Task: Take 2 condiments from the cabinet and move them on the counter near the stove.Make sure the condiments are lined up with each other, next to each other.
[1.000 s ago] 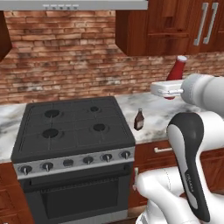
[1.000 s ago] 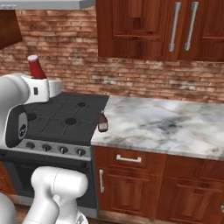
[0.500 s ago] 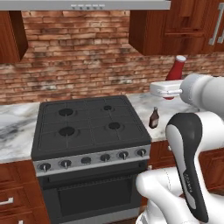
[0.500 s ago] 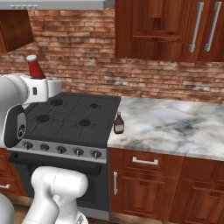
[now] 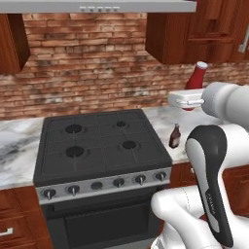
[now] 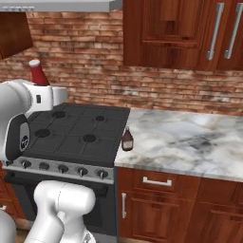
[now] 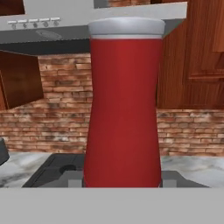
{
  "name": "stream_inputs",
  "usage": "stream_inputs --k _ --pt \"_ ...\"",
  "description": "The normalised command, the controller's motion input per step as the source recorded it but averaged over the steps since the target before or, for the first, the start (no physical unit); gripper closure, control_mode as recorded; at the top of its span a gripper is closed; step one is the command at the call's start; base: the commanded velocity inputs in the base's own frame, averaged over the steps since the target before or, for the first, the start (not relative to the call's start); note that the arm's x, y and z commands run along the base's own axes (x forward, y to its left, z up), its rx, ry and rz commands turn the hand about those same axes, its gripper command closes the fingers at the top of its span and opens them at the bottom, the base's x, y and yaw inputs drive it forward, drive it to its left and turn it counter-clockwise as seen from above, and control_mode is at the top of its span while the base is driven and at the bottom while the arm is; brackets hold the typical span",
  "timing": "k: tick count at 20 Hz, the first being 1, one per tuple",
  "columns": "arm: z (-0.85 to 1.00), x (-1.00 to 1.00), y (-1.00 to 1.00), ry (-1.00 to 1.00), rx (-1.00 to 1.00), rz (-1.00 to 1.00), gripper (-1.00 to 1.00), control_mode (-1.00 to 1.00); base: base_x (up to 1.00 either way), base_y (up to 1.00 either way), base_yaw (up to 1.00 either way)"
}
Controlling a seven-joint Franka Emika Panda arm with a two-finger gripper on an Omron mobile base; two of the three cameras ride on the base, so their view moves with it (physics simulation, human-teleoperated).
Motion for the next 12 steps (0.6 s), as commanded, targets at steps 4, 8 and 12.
stream_inputs --k 4,8,12 --pt "0.00 0.00 0.00 0.00 0.00 0.00 1.00 1.00 0.49 0.14 0.00" --pt "0.00 0.00 0.00 0.00 0.00 0.00 1.00 1.00 0.47 0.21 0.00" --pt "0.00 0.00 0.00 0.00 0.00 0.00 1.00 1.00 0.47 0.21 0.00"
